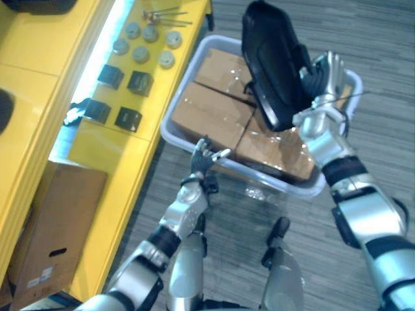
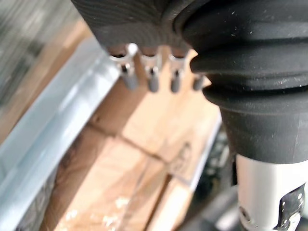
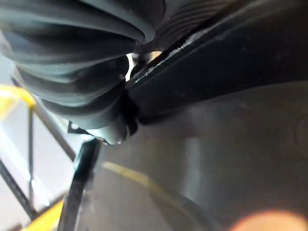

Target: Walk over and take plastic housings, then place them on the shelf

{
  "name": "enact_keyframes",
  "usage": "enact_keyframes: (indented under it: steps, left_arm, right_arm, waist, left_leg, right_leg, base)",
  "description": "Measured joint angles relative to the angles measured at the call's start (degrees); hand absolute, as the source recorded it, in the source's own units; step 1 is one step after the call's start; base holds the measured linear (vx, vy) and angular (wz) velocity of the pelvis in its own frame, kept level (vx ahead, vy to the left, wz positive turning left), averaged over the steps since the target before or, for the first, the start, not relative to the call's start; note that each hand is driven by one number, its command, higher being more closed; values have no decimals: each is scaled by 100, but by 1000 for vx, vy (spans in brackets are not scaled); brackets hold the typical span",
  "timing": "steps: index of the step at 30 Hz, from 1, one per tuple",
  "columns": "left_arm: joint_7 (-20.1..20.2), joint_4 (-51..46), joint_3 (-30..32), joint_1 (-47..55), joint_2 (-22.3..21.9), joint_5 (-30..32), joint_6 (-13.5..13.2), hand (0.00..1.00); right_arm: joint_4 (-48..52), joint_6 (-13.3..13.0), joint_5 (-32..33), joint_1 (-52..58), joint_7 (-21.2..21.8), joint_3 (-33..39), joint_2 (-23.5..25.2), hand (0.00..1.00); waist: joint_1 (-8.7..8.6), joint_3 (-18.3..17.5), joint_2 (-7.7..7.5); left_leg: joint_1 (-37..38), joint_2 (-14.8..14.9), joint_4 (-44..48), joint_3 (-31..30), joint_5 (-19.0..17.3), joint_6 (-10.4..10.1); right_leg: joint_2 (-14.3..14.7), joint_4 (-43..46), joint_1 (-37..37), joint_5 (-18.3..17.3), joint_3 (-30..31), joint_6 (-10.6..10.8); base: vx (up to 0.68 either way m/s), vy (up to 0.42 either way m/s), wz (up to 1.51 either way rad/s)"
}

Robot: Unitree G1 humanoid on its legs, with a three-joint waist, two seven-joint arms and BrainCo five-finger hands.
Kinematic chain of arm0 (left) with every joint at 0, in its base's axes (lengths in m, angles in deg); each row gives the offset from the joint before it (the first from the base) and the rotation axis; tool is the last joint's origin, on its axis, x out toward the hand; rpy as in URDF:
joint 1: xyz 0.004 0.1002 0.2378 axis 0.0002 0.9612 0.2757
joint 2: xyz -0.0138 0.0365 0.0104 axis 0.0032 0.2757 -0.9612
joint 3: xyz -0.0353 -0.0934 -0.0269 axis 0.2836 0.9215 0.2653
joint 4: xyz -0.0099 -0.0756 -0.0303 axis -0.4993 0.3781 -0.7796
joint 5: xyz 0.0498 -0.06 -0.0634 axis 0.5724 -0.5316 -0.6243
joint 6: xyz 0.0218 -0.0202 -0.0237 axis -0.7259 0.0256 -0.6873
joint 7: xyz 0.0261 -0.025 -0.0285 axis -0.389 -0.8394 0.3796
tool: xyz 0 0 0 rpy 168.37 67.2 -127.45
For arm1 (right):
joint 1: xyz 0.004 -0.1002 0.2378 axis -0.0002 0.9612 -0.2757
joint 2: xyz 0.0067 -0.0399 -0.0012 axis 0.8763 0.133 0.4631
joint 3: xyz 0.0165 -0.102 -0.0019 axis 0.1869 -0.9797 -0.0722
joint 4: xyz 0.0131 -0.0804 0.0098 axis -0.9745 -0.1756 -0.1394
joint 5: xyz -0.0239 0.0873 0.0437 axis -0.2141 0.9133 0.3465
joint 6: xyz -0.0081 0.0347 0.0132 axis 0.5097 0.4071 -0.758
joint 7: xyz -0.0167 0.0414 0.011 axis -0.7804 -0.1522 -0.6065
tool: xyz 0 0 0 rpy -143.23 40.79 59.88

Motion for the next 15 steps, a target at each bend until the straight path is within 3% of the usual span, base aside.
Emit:
enact_keyframes:
  steps: [3, 9, 13, 15]
  left_arm:
    - [-10, 521, 205, -612, -5, -408, -83, 0]
    - [-170, 896, 350, -1101, -9, -788, -329, 0]
    - [-126, 905, 569, -1115, -9, -1142, -648, 0]
    - [132, 905, 588, -1144, -4, -1391, -868, 0]
  right_arm:
    - [190, -209, -164, -127, -210, -7, 150, 100]
    - [476, -384, -408, -192, -324, -32, 485, 100]
    - [666, -496, -506, -198, -322, -153, 645, 100]
    - [666, -496, -498, -198, -307, -173, 685, 100]
  waist:
    - [-73, 78, -133]
    - [-261, 134, -227]
    - [-349, 191, -325]
    - [-371, 207, -360]
  left_leg:
    - [-53, 96, 99, 182, -54, -13]
    - [-89, 172, 98, 267, -82, -47]
    - [-94, 248, 273, 434, -210, -62]
    - [-95, 264, 302, 448, -236, -63]
  right_leg:
    - [89, -25, -145, 80, 167, -27]
    - [181, -30, -280, 97, 302, -49]
    - [243, -30, -344, 116, 454, -38]
    - [256, -29, -342, 117, 472, -38]
  base:
    - [-19, 24, -29]
    - [3, 6, -13]
    - [19, 37, -22]
    - [12, 39, -9]
